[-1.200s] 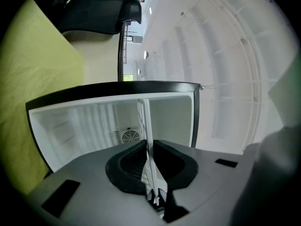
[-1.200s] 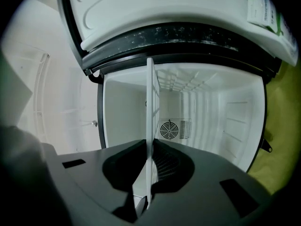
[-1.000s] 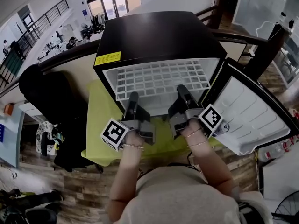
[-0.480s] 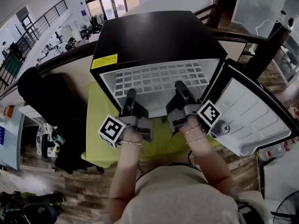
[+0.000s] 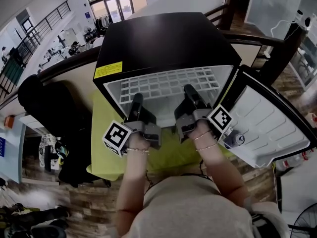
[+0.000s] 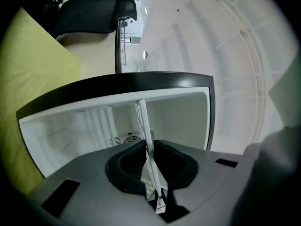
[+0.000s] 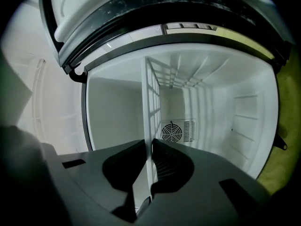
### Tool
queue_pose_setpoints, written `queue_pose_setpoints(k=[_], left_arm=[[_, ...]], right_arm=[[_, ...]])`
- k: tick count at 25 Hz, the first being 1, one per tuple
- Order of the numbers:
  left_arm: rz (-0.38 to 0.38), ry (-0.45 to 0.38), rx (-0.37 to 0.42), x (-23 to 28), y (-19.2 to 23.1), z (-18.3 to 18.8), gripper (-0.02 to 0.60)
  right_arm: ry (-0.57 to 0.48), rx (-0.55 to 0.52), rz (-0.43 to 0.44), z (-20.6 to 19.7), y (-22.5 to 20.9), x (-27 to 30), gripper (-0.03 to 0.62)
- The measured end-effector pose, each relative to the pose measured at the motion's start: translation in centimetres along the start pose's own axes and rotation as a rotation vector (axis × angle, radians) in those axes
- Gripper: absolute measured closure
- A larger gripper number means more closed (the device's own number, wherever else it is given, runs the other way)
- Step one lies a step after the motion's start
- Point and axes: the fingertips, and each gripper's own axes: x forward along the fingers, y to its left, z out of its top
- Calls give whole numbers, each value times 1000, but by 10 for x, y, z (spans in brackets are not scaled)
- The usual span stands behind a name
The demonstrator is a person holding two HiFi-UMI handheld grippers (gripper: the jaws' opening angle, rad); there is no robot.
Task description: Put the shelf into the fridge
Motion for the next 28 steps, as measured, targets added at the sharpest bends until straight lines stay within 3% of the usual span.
queue_pose_setpoints(k=[23,28], left_arm=[[-4,-28,44,25,16,11,528],[-27,-67,-7,22,17,12,519]], right_arm=[[-26,-38,6,7,-11,30,557],[-2,-60,30,7,-9,28,548]])
